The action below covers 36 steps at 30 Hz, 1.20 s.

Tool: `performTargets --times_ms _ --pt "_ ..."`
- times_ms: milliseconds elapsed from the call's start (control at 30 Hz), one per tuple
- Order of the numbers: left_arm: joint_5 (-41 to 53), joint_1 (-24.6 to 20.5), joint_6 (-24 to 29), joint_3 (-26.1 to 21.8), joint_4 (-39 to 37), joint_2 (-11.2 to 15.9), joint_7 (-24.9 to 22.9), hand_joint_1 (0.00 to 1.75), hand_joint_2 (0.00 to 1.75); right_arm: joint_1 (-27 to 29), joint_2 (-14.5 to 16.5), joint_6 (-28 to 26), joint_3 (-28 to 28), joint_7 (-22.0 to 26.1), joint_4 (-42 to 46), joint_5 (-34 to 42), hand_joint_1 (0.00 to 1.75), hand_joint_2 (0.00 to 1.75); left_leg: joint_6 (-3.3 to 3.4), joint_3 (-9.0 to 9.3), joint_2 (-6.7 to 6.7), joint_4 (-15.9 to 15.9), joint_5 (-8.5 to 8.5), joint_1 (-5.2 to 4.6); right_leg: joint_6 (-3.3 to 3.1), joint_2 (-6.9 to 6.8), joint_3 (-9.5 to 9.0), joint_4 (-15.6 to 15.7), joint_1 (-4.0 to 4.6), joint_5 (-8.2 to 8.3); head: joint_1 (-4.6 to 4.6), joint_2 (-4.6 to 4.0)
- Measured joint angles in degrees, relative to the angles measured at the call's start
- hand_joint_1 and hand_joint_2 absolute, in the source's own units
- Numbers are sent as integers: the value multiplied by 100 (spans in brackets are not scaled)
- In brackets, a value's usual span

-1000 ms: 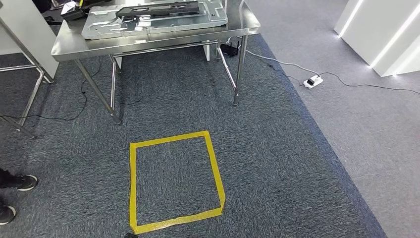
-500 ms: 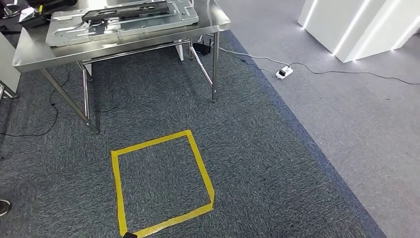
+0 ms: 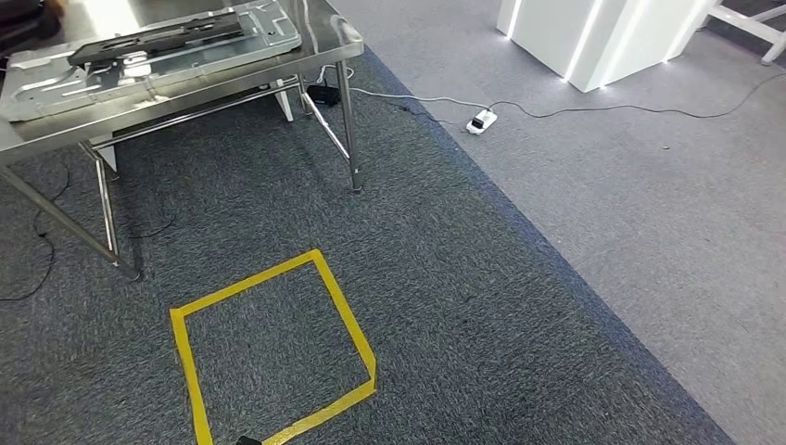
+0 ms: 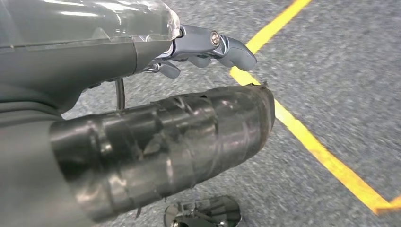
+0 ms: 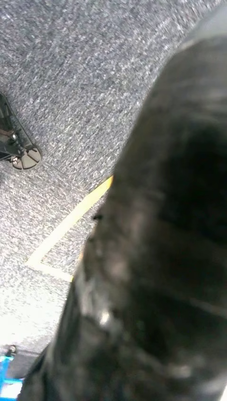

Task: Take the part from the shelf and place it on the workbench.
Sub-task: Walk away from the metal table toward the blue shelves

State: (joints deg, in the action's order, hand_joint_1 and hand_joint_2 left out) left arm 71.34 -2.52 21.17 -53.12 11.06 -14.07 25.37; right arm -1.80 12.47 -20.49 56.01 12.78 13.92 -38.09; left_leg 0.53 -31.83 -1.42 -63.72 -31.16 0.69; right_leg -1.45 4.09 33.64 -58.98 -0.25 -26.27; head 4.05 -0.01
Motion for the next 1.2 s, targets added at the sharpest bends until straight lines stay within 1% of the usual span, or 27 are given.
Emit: performTargets --times_ms 33,100,167,233,300,333,367,400,433,467,500,567,600,667,700,733,767,800,833,867,900,933,967,1000,1067,1133,1200 --pt "1 -2 3 -4 0 2 2 0 0 -6 5 2 -1 -6 -2 -15 0 0 25 133 -106 314 113 -3 18 63 13 -13 4 6 -1 0" --pt "2 -9 10 -13 0 6 5 0 0 -9 15 4 -1 -16 -7 -37 0 0 59 217 -217 559 147 -22 81 161 51 -18 -7 31 0 1" --pt "2 -14 12 -16 1 3 7 0 0 7 15 3 -2 -25 -13 -42 0 0 103 236 -105 614 192 -20 151 235 75 -8 -24 57 0 1" --pt "2 -17 17 -20 2 -3 9 0 0 17 15 3 -3 -32 -19 -42 0 0 172 271 27 694 255 7 192 63 169 -199 -9 -81 5 0" --pt "3 -12 23 -23 1 -5 11 0 0 6 14 3 -4 -35 -22 -43 0 0 213 276 166 726 282 9 225 -224 460 -820 -6 -448 9 -1" --pt "3 -4 24 -24 1 -5 11 0 0 1 14 4 -4 -35 -23 -44 0 0 219 270 238 723 279 5 247 -293 637 -1195 -19 -627 9 0" --pt "2 3 24 -26 0 -5 10 0 0 -1 14 8 -5 -36 -25 -44 0 0 220 266 314 719 273 1 271 -331 776 -1502 -38 -735 9 0" --pt "2 6 25 -27 0 -5 10 0 0 0 14 13 -5 -36 -25 -42 0 0 216 265 387 715 264 0 293 -353 826 -1635 -61 -743 9 1" --pt "2 4 25 -27 0 -5 9 0 0 4 14 17 -5 -38 -26 -40 0 0 206 270 453 710 251 2 313 -376 764 -1550 -87 -647 9 1" --pt "2 -1 25 -28 0 -5 9 0 0 8 12 23 -4 -40 -26 -37 0 0 186 281 516 702 234 6 330 -419 594 -1262 -112 -473 9 1" --pt "3 -5 25 -29 1 -4 9 0 0 10 10 30 -4 -42 -26 -34 0 0 157 297 568 688 211 5 339 -524 361 -850 -127 -289 9 1" --pt "1 -9 25 -32 1 -3 11 0 0 -4 8 61 -4 -50 -26 -24 0 0 81 309 668 642 147 -24 304 -723 20 -205 -105 -100 4 1" --pt "-2 -11 26 -34 1 -2 13 0 0 -12 8 75 -4 -52 -26 -18 0 0 48 314 714 628 121 -42 269 -771 -38 -78 -88 -96 -1 1" --pt "-10 -23 27 -38 1 -1 16 0 0 -13 7 91 -2 -56 -26 -3 0 0 -7 344 800 625 89 -39 185 -680 -24 -60 -66 -116 -13 0" --pt "-18 -33 27 -40 0 -2 17 0 0 -6 7 93 0 -58 -26 2 0 0 -41 356 765 600 54 -20 151 -626 -22 -53 -61 -113 -13 0" --pt "-25 -43 28 -42 0 -3 17 0 0 -1 7 94 2 -62 -26 6 0 0 -69 332 658 507 -31 -1 114 -573 -21 -44 -59 -107 -13 0" --pt "-31 -46 28 -44 0 -4 18 0 0 -1 7 95 3 -64 -26 6 0 0 -90 251 518 305 -173 14 77 -521 -21 -35 -61 -98 -13 1" --pt "-38 -42 29 -45 0 -4 18 0 0 -2 8 96 3 -67 -26 4 0 0 -96 103 358 -20 -363 22 48 -472 -20 -32 -58 -96 -13 1" --pt "-43 -32 29 -48 0 -4 18 0 0 -5 8 97 3 -72 -26 -1 0 0 -88 -90 260 -423 -557 21 24 -411 -18 -33 -46 -97 -13 0" --pt "-46 -17 29 -51 0 -4 16 0 0 -7 8 97 2 -79 -26 -11 0 0 -77 -278 220 -800 -689 19 8 -340 -18 -35 -31 -99 -13 0" --pt "-48 -2 29 -56 0 -4 13 0 0 -6 8 97 2 -92 -26 -25 0 0 -60 -408 203 -1033 -716 17 -1 -257 -23 -38 -17 -100 -13 -1" --pt "-49 8 29 -59 0 -5 8 0 0 -3 8 97 1 -109 -26 -40 0 0 -38 -444 193 -1048 -620 14 -4 -171 -33 -41 -6 -102 -13 -2" --pt "-49 12 29 -62 0 -5 1 0 0 -1 8 97 1 -128 -26 -52 0 0 -10 -371 169 -825 -416 11 -4 -85 -47 -43 2 -104 -13 -2" --pt "-49 13 30 -64 0 -4 -6 0 0 -1 9 97 1 -146 -26 -62 0 0 23 -223 104 -441 -162 7 -3 -3 -63 -44 5 -105 -13 -1" --pt "-46 19 30 -76 0 -1 -21 0 0 -6 16 98 1 -168 -28 -80 0 0 71 44 -137 257 152 -3 17 134 -64 -57 11 -106 -12 -1" --pt "-40 14 30 -96 0 2 -32 0 0 1 23 99 1 -178 -31 -104 0 0 87 119 -256 484 188 -25 75 243 -25 -56 -10 -88 -13 0" --pt "-32 1 29 -106 0 -4 -42 0 0 36 28 100 0 -196 -34 -133 0 0 122 142 -163 537 227 -30 153 340 0 -27 -35 -58 -14 1"
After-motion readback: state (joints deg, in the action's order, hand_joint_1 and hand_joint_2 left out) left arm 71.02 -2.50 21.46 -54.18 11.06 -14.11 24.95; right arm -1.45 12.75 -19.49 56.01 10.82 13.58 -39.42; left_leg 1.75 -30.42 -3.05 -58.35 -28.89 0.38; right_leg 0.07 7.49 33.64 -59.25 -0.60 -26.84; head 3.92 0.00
